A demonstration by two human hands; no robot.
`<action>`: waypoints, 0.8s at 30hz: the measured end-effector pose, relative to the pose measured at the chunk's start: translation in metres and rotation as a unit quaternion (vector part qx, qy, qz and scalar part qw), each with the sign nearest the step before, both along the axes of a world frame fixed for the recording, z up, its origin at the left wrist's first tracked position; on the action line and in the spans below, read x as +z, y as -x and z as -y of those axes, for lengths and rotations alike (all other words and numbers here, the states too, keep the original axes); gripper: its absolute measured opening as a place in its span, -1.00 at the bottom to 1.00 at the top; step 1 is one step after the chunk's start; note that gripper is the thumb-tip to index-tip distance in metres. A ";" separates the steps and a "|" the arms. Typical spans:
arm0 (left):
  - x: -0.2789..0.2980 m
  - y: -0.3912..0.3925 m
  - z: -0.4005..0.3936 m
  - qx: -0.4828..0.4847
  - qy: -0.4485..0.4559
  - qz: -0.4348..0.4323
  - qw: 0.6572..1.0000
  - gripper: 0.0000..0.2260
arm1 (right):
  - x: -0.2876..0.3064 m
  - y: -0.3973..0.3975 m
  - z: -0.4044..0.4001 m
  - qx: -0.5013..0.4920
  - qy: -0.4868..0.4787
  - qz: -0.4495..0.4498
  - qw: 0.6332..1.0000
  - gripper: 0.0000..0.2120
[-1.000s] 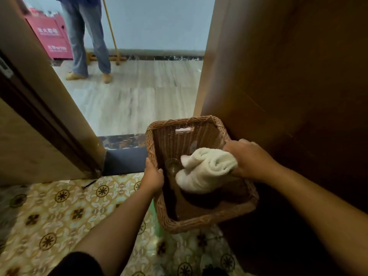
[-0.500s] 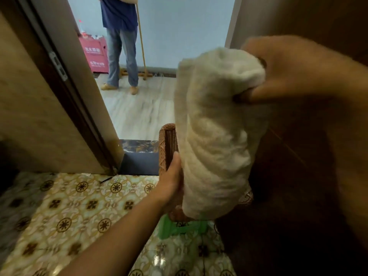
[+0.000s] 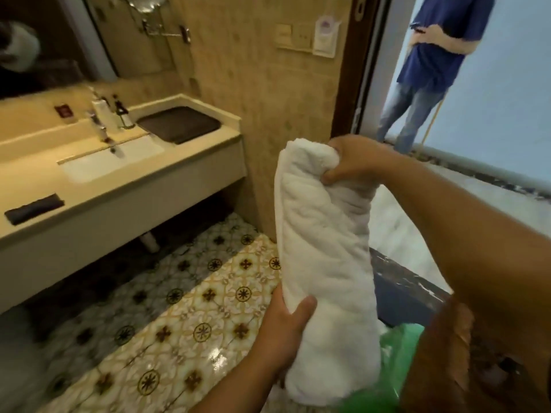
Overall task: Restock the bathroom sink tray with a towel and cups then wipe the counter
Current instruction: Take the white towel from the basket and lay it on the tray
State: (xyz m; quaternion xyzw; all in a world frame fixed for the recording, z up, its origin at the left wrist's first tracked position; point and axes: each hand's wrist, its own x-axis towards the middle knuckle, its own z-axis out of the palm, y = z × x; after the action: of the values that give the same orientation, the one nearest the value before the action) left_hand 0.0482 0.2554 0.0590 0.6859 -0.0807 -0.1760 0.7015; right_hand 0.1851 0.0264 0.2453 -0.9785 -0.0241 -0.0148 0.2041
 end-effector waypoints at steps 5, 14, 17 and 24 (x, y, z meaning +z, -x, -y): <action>-0.017 -0.090 -0.062 0.041 0.021 -0.055 0.997 -0.44 | -0.029 -0.124 -0.082 0.069 -0.015 -0.029 0.997 -0.65; -0.027 -0.261 -0.094 0.091 0.049 -0.063 0.993 -0.51 | -0.037 -0.313 -0.135 0.140 0.004 0.004 0.990 -0.57; -0.034 -0.327 -0.083 0.107 0.069 -0.074 0.989 -0.49 | -0.043 -0.386 -0.132 0.150 -0.001 0.006 0.989 -0.64; -0.017 -0.495 -0.041 0.162 0.096 -0.050 0.981 -0.46 | -0.019 -0.569 -0.130 0.204 0.018 0.018 0.979 -0.64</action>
State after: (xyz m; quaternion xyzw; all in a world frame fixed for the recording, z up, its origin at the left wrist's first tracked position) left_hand 0.5430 0.2969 0.0417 0.6097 0.0502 -0.0860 0.7863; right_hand 0.7545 0.1563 0.2259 -0.9562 -0.2271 0.0099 0.1845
